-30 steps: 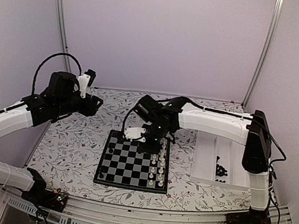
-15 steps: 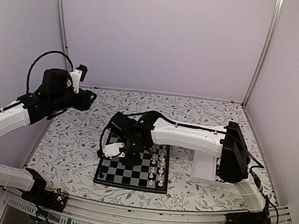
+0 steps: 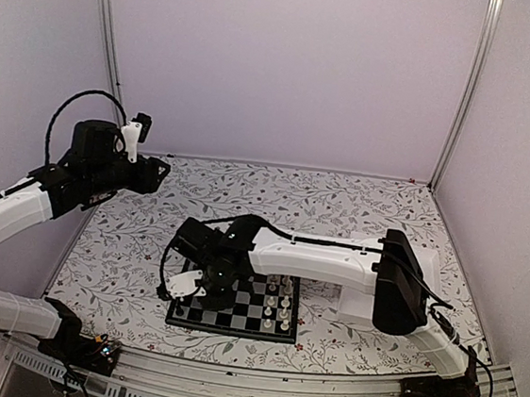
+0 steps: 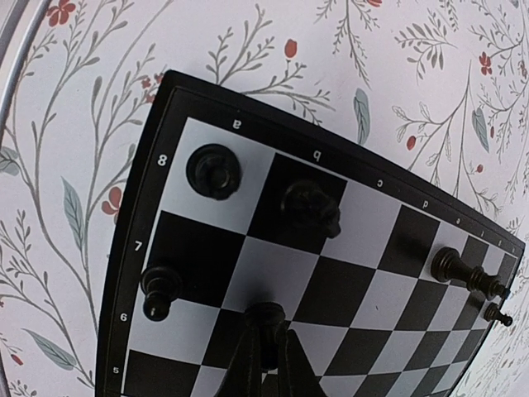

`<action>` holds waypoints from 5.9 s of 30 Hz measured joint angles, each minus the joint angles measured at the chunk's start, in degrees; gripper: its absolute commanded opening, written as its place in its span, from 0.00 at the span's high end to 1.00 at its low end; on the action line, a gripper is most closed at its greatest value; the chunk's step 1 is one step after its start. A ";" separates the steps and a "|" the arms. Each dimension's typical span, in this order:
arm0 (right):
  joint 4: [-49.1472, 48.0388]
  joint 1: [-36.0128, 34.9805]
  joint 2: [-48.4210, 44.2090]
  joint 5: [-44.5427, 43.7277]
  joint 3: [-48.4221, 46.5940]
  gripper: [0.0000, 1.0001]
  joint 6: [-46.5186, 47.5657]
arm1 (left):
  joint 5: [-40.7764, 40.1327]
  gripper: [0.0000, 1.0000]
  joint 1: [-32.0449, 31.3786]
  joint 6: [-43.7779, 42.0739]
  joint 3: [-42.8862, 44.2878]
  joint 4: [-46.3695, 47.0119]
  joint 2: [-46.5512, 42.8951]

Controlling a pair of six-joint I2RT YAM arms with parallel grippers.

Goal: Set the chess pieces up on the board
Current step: Place the chess piece on the chessboard, then adjust the chess piece on the chessboard.

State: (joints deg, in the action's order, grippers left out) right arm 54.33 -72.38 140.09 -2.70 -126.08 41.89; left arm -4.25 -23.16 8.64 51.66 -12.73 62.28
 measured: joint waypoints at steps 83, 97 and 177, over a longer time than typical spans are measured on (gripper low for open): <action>-34.36 57.57 -70.58 42.40 76.98 0.46 -12.44 | 10.23 1.00 -28.61 -1.07 8.20 -26.73 34.49; -34.34 57.57 -70.20 42.38 76.98 0.45 -12.26 | 9.79 0.93 -28.70 -0.96 6.78 -27.19 34.01; -34.27 57.55 -69.51 42.40 76.98 0.43 -11.19 | 8.72 1.00 -36.70 1.27 7.08 -34.97 34.60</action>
State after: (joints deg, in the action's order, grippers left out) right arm 20.05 -14.83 70.59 39.70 -49.10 30.70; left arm 4.47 -59.86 9.91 58.74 -47.70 96.88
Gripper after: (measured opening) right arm 0.565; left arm 0.012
